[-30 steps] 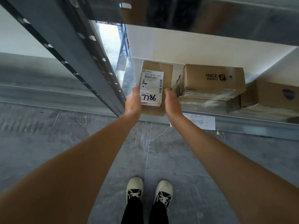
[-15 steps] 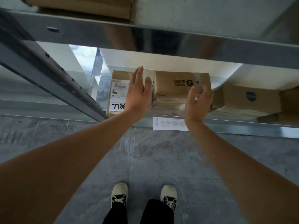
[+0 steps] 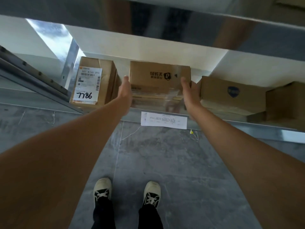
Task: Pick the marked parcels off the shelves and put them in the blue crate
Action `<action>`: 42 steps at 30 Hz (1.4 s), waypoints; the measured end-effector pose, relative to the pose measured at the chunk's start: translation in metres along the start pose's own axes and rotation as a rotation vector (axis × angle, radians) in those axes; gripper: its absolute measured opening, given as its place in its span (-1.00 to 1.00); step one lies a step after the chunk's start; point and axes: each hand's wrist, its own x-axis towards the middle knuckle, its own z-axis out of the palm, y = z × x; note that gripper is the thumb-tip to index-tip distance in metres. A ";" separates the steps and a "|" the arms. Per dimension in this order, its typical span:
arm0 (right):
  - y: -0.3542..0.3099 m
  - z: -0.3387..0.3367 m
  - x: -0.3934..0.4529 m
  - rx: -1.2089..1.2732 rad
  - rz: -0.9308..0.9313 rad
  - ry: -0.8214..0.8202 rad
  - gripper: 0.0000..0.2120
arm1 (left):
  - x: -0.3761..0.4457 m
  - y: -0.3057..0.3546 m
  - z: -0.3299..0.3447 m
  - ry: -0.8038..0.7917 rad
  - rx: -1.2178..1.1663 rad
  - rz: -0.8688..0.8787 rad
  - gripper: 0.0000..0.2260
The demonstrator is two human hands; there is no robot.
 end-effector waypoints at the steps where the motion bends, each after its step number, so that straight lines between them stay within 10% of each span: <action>1: 0.001 -0.002 -0.004 0.025 0.016 -0.021 -0.34 | -0.006 0.000 0.001 0.009 -0.005 0.003 -0.47; 36: -0.001 -0.038 -0.097 0.222 0.267 0.001 -0.42 | -0.088 -0.013 -0.031 0.086 -0.076 -0.073 -0.74; 42: 0.001 -0.024 -0.077 0.205 0.192 0.027 -0.83 | -0.068 -0.006 -0.029 0.099 -0.032 -0.063 -0.75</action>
